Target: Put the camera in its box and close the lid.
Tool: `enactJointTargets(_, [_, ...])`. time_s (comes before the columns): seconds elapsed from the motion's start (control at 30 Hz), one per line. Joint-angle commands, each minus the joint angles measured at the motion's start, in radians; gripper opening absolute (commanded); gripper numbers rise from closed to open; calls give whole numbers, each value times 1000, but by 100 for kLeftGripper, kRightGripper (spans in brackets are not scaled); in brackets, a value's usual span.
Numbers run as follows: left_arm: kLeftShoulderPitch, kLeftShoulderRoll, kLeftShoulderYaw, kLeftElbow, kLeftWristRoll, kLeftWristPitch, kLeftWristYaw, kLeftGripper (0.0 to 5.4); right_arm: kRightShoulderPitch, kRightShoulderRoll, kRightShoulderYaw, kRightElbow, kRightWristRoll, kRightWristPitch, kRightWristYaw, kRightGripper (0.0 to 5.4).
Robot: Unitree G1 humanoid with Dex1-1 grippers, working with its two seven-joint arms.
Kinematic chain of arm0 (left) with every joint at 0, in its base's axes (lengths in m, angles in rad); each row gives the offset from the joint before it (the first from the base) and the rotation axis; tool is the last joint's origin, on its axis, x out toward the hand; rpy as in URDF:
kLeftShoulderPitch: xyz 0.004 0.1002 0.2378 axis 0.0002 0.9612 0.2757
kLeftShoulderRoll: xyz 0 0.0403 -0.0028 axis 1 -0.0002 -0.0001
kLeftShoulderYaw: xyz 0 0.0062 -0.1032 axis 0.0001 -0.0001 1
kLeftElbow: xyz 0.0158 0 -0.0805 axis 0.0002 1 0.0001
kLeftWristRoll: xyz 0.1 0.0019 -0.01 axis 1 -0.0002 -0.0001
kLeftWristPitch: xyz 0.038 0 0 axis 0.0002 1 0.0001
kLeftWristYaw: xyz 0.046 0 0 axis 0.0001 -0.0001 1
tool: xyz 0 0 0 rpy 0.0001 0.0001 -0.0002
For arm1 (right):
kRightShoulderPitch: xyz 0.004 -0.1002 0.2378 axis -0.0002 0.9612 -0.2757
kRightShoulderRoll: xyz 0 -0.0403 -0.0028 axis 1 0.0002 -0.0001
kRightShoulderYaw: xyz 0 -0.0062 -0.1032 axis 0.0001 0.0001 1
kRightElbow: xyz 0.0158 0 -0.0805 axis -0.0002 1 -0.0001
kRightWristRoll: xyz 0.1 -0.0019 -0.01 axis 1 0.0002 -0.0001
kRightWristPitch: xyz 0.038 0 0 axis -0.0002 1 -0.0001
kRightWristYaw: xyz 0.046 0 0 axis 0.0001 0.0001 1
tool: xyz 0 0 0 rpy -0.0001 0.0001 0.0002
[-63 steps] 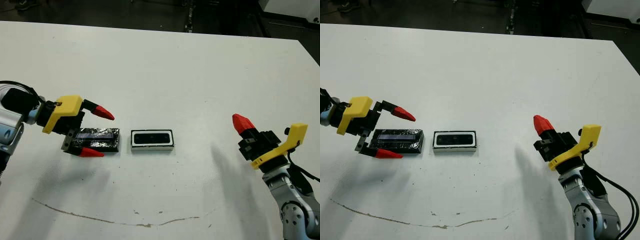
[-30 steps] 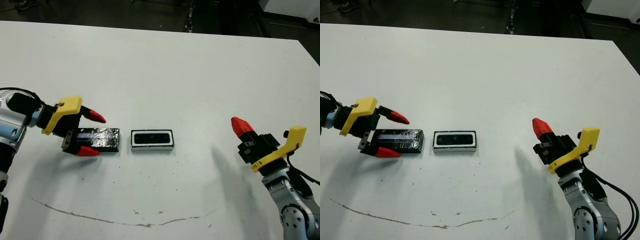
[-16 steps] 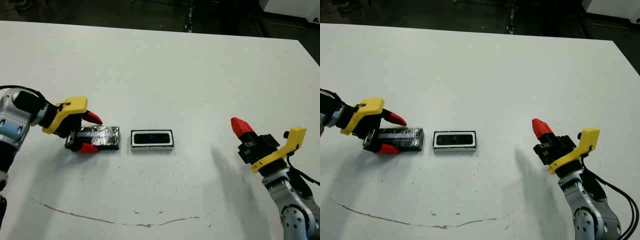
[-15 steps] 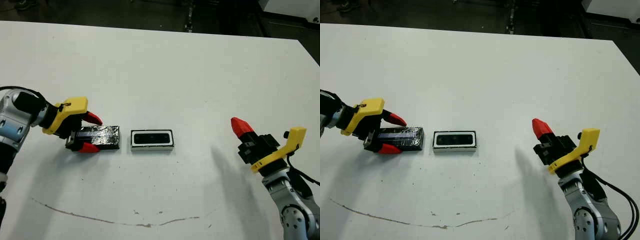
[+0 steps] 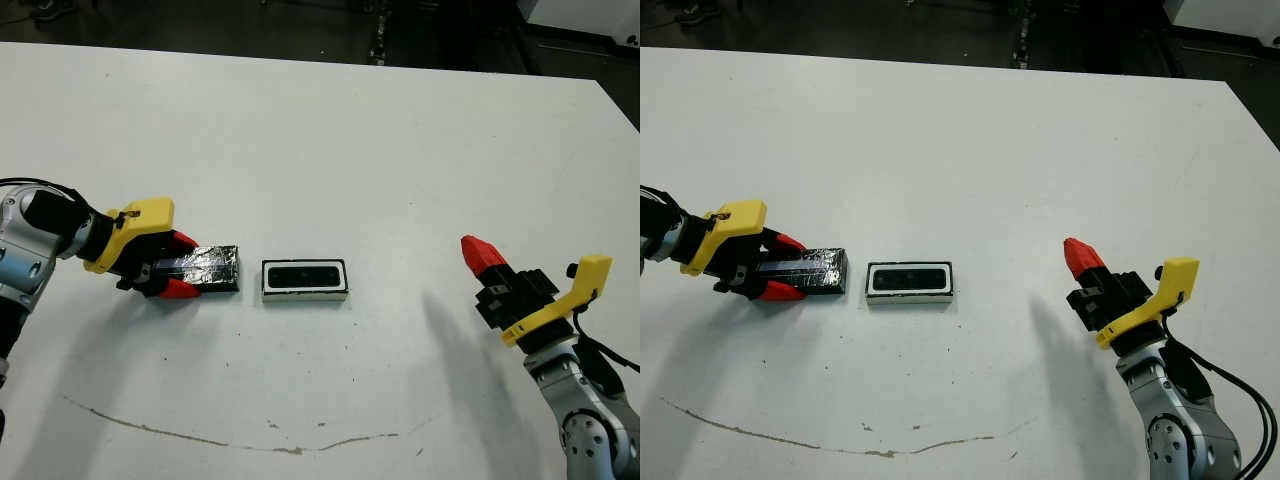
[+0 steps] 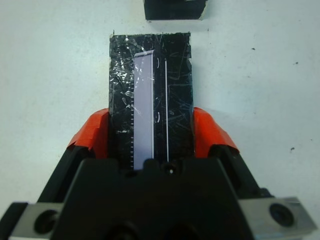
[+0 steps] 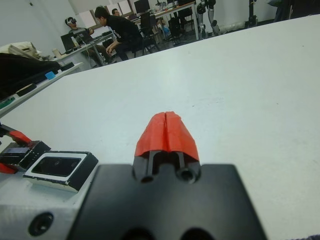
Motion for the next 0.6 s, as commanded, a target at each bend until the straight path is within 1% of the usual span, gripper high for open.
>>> enactJointTargets(0.03, [14,5,40,-10,-45,60,9,316,6,-14,-3,2,-2,-1,-4,0])
enactJointTargets(0.2, [25,-37,140,-28,-179,204,56,316,7,-12,-2,1,4,5,-6,0])
enactJointTargets(0.33, [30,-60,179,-46,-249,260,71,316,6,-13,-1,6,12,3,3,0])
enactJointTargets(0.47, [19,-80,165,-50,-282,257,39,316,7,-14,3,3,8,2,0,0])
enactJointTargets(0.6, [13,-112,158,-56,-296,245,39,316,6,-16,5,2,10,6,-1,0])
